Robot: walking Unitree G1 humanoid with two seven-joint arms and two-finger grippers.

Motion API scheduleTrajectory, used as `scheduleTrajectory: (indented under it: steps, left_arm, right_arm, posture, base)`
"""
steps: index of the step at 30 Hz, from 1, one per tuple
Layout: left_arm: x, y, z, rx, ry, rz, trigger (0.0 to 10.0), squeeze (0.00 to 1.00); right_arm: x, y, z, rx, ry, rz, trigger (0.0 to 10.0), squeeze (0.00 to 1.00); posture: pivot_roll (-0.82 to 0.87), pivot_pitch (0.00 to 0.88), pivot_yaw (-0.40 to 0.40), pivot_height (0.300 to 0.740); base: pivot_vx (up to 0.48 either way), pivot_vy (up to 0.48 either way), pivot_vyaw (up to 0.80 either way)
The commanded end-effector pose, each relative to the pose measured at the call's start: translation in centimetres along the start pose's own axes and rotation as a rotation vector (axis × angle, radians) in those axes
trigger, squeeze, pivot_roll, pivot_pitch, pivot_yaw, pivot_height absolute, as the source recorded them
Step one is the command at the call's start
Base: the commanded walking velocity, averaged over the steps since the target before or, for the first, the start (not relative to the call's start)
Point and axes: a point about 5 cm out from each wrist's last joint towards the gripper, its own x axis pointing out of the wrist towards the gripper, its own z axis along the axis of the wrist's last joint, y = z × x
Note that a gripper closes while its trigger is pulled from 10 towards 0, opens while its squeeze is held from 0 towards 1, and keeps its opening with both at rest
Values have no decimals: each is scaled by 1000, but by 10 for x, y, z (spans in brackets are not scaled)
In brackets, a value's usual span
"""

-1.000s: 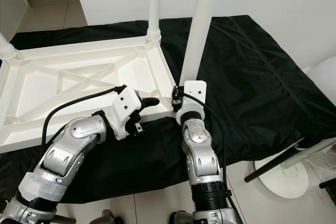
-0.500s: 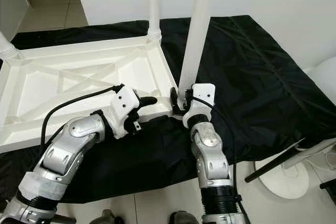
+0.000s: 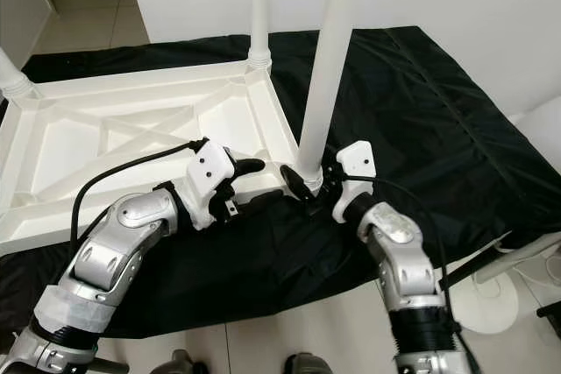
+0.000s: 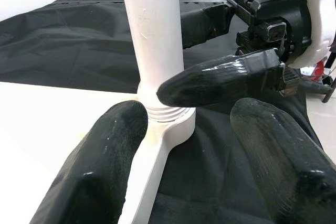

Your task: Building children table

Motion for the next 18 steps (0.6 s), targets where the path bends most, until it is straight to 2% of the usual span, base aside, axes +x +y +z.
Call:
scheduleTrajectory:
  steps: [1, 4, 6, 12, 13, 15, 16, 18]
  left_arm:
    - [0, 0, -1, 8, 15, 10, 10000, 0]
    - [-1, 1, -1, 9, 17, 12, 10000, 0]
    - [0, 1, -1, 10, 17, 12, 10000, 0]
    - [2, 2, 0, 10, 10, 17, 10000, 0]
    - [3, 2, 1, 9, 7, 18, 10000, 0]
    - [3, 2, 1, 9, 6, 19, 10000, 0]
    - [4, 2, 1, 9, 3, 21, 10000, 0]
    - [5, 2, 1, 9, 0, 23, 10000, 0]
  right_arm:
    - [4, 3, -2, 0, 7, 55, 10000, 0]
    - [9, -4, -2, -49, 26, 91, 10000, 0]
    - [15, -11, -4, -56, 45, 114, 10000, 0]
    - [23, -18, -10, -65, 71, 120, 10000, 0]
    - [24, -19, -13, -70, 83, 121, 9373, 0]
    - [25, -19, -15, -73, 91, 122, 9373, 0]
    - [26, -18, -18, -67, 93, 129, 0, 0]
    - [26, -16, -22, -57, 92, 139, 0, 0]
  posture:
    - [-62, 42, 36, 740]
    - [-63, 42, 37, 740]
    - [-64, 44, 35, 740]
    - [-64, 41, 31, 740]
    - [-69, 38, 28, 740]
    - [-69, 38, 28, 740]
    - [-70, 38, 27, 740]
    - [-75, 33, 25, 740]
  base:
    - [0, 0, 0]
    - [0, 0, 0]
    - [0, 0, 0]
    - [0, 0, 0]
    - [0, 0, 0]
    - [0, 0, 0]
    - [0, 0, 0]
    - [0, 0, 0]
